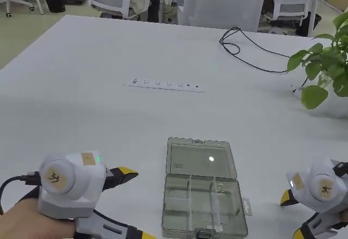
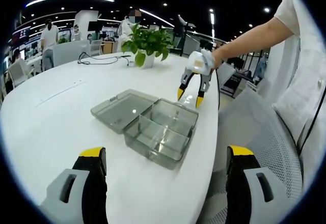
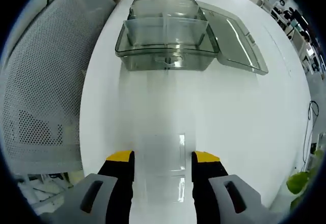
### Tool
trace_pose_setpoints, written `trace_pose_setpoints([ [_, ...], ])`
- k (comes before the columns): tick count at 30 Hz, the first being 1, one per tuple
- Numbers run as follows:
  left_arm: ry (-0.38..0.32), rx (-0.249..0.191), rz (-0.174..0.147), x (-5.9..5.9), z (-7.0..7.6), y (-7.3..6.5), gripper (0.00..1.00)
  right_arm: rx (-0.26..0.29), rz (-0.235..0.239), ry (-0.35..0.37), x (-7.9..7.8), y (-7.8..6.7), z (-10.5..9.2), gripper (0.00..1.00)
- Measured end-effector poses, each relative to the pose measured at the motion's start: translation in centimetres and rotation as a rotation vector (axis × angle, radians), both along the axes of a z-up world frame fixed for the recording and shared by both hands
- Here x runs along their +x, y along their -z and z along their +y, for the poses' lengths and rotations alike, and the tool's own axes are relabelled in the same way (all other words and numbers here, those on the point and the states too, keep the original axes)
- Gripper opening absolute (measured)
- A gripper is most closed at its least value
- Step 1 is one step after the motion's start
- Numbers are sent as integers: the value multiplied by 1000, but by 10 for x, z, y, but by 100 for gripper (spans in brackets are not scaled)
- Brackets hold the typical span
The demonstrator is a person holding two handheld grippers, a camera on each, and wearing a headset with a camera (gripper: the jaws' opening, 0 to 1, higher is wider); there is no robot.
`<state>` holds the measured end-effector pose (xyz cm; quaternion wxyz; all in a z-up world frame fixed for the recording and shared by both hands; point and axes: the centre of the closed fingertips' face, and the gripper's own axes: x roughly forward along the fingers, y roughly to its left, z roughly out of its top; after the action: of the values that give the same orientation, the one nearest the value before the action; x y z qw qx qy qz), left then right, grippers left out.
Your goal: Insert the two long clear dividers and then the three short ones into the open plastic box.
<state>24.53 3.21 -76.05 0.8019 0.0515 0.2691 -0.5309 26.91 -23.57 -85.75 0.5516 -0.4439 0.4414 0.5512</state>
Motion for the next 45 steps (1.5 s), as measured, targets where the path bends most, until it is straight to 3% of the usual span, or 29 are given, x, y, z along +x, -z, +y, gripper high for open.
trace_pose_setpoints([
  [7,-3,-3,1,2,1,0,100,1,-5,-17,-2,0,0,42],
  [11,-2,-3,1,2,1,1,100,-6,-8,-28,-2,0,-1,33],
  [26,-7,-5,-3,2,3,-1,100,-6,-21,-18,-2,-5,-2,33],
  [37,-28,-22,2,7,2,-7,98,78,-87,-9,2,-46,16,33],
  [45,-59,-79,-4,22,-10,-29,95,140,-159,-23,7,-83,43,33],
])
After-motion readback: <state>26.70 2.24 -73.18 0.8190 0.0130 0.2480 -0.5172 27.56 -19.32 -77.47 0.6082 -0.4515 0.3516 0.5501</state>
